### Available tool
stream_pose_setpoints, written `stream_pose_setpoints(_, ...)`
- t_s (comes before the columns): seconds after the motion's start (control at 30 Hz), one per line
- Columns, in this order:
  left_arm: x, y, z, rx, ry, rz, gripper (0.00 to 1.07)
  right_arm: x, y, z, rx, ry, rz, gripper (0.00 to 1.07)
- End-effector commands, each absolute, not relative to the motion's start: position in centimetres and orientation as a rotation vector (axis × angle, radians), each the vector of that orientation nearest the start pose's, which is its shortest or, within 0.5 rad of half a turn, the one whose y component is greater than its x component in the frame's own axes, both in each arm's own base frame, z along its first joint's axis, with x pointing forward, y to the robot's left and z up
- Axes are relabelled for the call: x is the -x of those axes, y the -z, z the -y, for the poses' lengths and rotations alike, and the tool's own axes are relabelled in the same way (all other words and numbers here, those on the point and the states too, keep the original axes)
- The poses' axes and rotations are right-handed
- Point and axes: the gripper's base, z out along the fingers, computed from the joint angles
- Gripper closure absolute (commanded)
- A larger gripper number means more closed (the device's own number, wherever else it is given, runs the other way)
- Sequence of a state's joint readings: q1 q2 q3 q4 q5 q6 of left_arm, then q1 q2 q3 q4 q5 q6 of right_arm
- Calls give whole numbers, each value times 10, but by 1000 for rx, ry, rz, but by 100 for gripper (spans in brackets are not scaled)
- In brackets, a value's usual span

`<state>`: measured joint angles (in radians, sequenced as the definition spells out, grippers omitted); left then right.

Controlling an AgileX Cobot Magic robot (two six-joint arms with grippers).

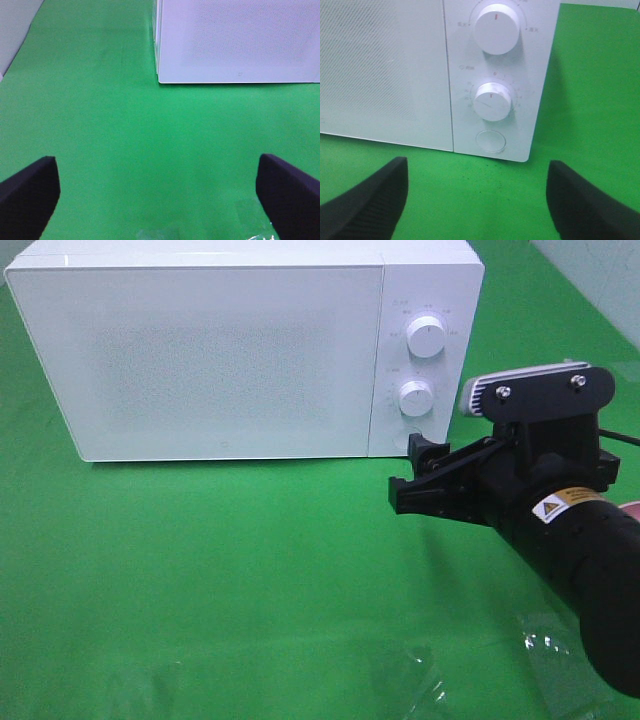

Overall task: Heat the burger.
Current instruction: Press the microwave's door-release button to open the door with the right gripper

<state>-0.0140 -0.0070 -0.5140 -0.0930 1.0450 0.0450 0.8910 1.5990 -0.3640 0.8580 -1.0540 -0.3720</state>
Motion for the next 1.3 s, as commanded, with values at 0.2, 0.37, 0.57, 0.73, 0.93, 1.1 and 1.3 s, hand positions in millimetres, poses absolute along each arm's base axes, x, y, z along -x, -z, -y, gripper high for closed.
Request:
stream_pose_setpoints(0.2,9,-282,7,-56,90,-1981,4,-192,-155,-151,81,-157,-1799,35)
stream_pose_setpoints(0.37,9,-282,7,-56,90,-1981,4,-192,-156,-151,-114,-307,-1795,39)
stream_pose_setpoints(0.57,9,-282,7,-56,90,-1981,4,-192,-157,-150,-336,-481,-1776,50)
stream_pose_setpoints(0.73,9,-282,7,-56,90,-1981,4,-192,-157,-150,-633,-713,-1727,65)
stream_pose_setpoints(0.93,9,-282,7,-56,90,-1981,4,-192,-157,-150,-904,-921,-1649,84)
stream_pose_setpoints(1.1,9,-282,7,-56,90,-1981,4,-192,-157,-150,-1081,-1052,-1580,88)
stream_pose_setpoints(1.3,9,-282,7,-56,90,-1981,4,-192,-155,-151,-1180,-1116,-1555,103)
